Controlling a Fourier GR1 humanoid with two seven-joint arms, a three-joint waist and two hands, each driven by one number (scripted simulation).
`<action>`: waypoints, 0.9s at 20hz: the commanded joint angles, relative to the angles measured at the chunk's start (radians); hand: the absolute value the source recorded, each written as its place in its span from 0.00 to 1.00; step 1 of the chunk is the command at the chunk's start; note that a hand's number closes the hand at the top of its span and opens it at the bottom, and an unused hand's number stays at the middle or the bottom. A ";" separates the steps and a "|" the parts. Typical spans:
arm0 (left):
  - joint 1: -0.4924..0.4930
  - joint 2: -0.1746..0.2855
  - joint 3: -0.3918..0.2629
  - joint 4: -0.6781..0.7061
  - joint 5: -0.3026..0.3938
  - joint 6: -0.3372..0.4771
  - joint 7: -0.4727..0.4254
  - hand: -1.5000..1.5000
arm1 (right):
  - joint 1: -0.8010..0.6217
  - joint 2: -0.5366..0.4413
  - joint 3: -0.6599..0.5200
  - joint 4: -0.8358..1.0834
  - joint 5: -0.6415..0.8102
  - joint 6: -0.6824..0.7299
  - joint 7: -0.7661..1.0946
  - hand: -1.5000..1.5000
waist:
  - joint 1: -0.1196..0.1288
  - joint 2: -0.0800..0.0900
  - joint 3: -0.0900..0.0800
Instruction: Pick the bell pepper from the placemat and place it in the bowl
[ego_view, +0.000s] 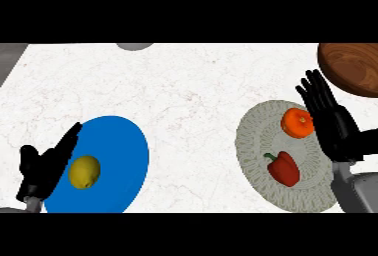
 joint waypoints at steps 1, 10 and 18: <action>0.005 -0.002 0.014 -0.066 -0.007 -0.012 0.007 0.50 | 0.037 0.013 0.041 -0.018 0.080 -0.005 -0.026 1.00 | 0.005 -0.012 -0.023; -0.105 -0.254 -0.058 -0.151 0.048 0.043 -0.050 0.50 | 0.295 -0.173 -0.012 -0.167 0.387 -0.237 -0.123 0.00 | -0.065 -0.020 -0.024; -0.108 -0.239 -0.058 -0.201 0.042 0.035 -0.002 0.50 | 0.442 -0.398 0.155 -0.464 0.739 -0.181 -0.021 0.00 | -0.033 -0.022 -0.028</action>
